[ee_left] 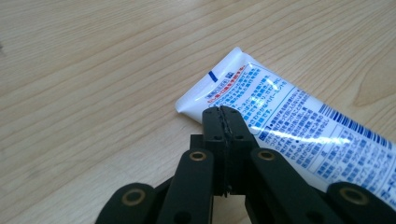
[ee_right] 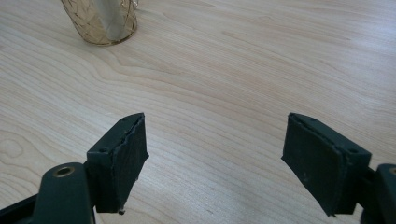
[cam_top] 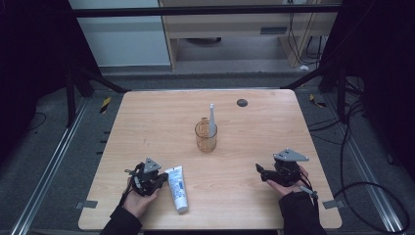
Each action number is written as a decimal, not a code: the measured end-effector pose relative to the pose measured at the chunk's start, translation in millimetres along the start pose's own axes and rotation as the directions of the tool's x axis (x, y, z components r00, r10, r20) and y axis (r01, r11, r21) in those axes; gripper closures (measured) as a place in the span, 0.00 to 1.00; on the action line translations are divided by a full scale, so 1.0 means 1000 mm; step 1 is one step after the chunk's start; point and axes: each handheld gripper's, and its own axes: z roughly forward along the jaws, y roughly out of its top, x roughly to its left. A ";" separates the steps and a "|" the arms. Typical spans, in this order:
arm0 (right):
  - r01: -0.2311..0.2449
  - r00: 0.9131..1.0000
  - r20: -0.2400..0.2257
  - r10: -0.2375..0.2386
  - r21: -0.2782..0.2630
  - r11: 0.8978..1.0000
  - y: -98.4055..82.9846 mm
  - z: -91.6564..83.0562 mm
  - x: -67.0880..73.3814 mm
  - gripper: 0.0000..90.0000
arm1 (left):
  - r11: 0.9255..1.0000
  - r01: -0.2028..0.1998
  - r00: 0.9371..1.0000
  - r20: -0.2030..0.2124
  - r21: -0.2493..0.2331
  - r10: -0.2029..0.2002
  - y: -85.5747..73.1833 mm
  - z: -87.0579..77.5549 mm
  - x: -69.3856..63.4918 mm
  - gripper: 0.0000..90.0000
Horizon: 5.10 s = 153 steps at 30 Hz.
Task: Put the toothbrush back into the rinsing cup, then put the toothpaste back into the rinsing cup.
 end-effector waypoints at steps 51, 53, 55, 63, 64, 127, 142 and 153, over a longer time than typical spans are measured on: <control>-0.026 0.999 0.028 0.025 0.016 1.000 -0.002 0.001 -0.009 0.23 | 0.998 -0.003 0.999 0.040 -0.061 0.005 0.039 -0.032 -0.018 0.54; -0.026 0.999 0.029 0.026 0.018 0.999 -0.002 0.002 -0.009 0.23 | 0.999 -0.005 0.999 0.040 -0.054 0.007 0.039 -0.034 -0.019 0.51; -0.027 0.999 0.033 0.026 0.022 0.999 -0.002 0.003 -0.009 0.23 | 0.999 -0.007 0.999 0.043 -0.050 0.009 0.038 -0.035 -0.020 0.47; -0.025 0.999 0.034 0.024 0.022 0.999 -0.003 0.002 -0.011 0.23 | 0.999 -0.035 0.998 0.058 -0.010 0.035 0.041 -0.036 -0.029 0.42; -0.023 0.999 0.034 0.022 0.026 0.999 -0.003 0.002 -0.011 0.23 | 0.999 -0.039 0.998 0.058 -0.004 0.039 0.041 -0.035 -0.030 0.42; 0.012 0.999 0.049 -0.015 0.059 0.998 0.000 0.008 -0.008 0.22 | 0.948 -0.058 0.996 0.080 0.312 0.035 0.038 0.020 -0.054 0.40; 0.010 0.999 0.046 -0.013 0.064 0.998 0.000 0.009 -0.008 0.22 | 0.945 -0.023 0.996 0.089 0.327 -0.007 0.041 0.017 -0.051 0.60; 0.009 0.999 0.047 -0.012 0.063 0.998 -0.001 0.008 -0.009 0.22 | 0.967 -0.049 0.994 0.109 0.249 0.022 0.042 0.005 -0.047 0.74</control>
